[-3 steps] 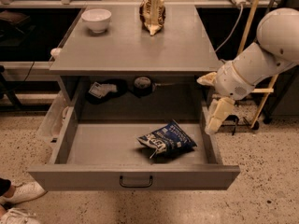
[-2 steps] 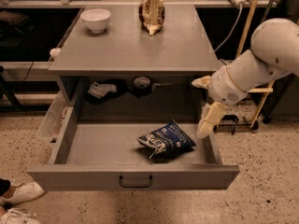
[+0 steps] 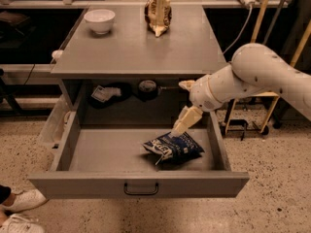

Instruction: Pick blue chip bag from top drawer and place on counter

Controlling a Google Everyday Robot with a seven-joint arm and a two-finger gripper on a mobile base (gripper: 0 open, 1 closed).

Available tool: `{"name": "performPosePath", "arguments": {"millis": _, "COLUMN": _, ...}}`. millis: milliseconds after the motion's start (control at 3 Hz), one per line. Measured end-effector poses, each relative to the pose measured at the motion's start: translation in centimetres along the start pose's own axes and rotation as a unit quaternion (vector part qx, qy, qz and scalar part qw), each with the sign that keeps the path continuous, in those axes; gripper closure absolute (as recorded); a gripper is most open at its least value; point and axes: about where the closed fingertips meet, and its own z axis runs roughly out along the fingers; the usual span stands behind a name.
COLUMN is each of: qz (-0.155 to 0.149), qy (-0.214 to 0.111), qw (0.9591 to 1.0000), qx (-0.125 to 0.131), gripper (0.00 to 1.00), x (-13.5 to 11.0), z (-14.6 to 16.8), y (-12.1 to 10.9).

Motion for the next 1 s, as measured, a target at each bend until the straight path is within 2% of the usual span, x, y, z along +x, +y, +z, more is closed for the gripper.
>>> {"name": "performPosePath", "arguments": {"millis": 333, "qz": 0.000, "qy": -0.002, "qw": 1.0000, "qx": 0.008, "gripper": 0.00, "x": 0.0, "z": 0.1, "y": -0.4}}
{"name": "performPosePath", "arguments": {"millis": 667, "qz": -0.004, "qy": 0.009, "qw": 0.9999, "qx": 0.010, "gripper": 0.00, "x": 1.1, "z": 2.1, "y": 0.0}}
{"name": "performPosePath", "arguments": {"millis": 1000, "qz": -0.026, "qy": 0.027, "qw": 0.9993, "qx": -0.008, "gripper": 0.00, "x": 5.2, "z": 7.8, "y": -0.4}}
